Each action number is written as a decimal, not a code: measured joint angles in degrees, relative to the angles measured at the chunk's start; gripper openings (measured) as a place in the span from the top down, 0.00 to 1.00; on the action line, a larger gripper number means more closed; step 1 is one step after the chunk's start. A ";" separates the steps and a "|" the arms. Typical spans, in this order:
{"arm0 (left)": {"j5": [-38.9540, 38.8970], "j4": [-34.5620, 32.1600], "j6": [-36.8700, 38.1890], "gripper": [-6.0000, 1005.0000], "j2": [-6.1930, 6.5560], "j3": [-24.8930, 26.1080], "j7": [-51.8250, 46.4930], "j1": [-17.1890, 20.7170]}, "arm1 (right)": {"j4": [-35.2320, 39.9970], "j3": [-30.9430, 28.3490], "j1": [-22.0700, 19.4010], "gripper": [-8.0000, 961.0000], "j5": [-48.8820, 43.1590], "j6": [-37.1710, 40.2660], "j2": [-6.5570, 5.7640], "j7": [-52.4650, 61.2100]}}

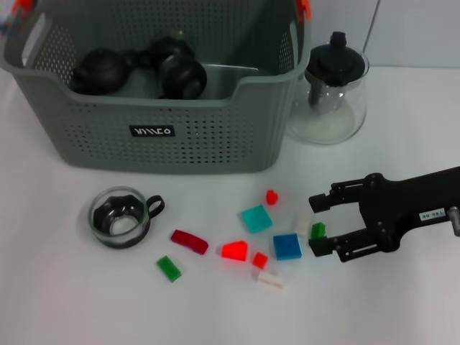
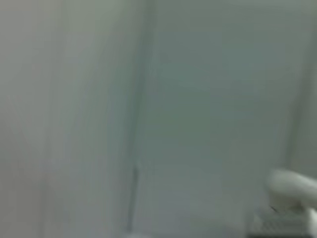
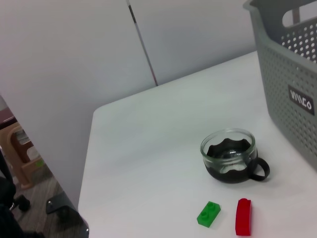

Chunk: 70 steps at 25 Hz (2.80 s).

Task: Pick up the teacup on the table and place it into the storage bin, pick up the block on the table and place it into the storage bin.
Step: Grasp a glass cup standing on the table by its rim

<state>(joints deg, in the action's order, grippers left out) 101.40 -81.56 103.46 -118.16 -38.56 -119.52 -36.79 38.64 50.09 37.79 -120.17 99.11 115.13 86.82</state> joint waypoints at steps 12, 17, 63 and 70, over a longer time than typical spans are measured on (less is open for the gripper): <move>18.94 -9.43 6.05 0.34 -6.29 -9.03 16.83 15.83 | -0.29 -1.05 0.55 0.13 0.03 -0.55 0.76 0.77; 31.58 -8.04 4.35 0.34 -6.35 -15.15 16.49 14.69 | -1.01 -1.06 0.60 0.13 0.00 -1.26 1.08 0.80; 58.45 3.79 -18.50 0.56 -6.64 -39.75 4.37 11.21 | -1.95 -1.78 -0.77 0.13 0.02 -1.77 1.27 1.50; 58.16 1.58 -16.42 0.85 -6.64 -39.86 3.82 11.71 | -1.93 -1.93 -0.80 0.13 0.03 -1.71 1.18 1.30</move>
<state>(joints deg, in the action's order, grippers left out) 159.56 -79.98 87.04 -124.80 -78.42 -115.70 -25.08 36.71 48.16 36.99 -120.15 97.39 116.30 88.12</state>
